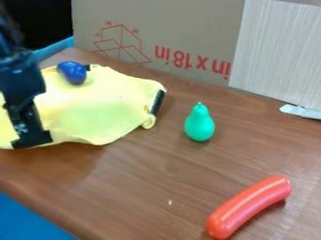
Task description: Unfold a cloth from top left to bottom right
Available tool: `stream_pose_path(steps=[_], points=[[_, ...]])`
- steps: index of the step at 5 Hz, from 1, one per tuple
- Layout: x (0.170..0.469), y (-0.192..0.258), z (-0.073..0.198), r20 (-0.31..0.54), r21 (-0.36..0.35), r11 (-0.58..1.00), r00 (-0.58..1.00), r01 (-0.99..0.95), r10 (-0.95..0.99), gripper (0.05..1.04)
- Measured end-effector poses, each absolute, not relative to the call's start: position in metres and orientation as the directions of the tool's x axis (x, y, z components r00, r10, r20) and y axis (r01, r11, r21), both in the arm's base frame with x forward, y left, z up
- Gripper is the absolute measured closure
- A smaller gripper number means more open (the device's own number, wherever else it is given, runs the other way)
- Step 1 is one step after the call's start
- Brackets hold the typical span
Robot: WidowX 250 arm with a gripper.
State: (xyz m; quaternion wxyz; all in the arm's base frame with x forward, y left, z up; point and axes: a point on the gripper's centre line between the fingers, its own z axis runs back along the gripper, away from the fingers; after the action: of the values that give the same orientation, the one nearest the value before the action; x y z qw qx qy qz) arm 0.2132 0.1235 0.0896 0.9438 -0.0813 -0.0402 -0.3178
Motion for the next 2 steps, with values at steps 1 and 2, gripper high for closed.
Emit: stream_pose_path(steps=[1, 2], points=[[0.2161, 0.1134, 0.088, 0.112, -0.146, 0.806, 0.819, 0.573, -0.562, 1.033], [0.2156, 0.1063, 0.0855, 0.098, -0.163, 0.817, 0.833, 0.553, -0.544, 1.033]])
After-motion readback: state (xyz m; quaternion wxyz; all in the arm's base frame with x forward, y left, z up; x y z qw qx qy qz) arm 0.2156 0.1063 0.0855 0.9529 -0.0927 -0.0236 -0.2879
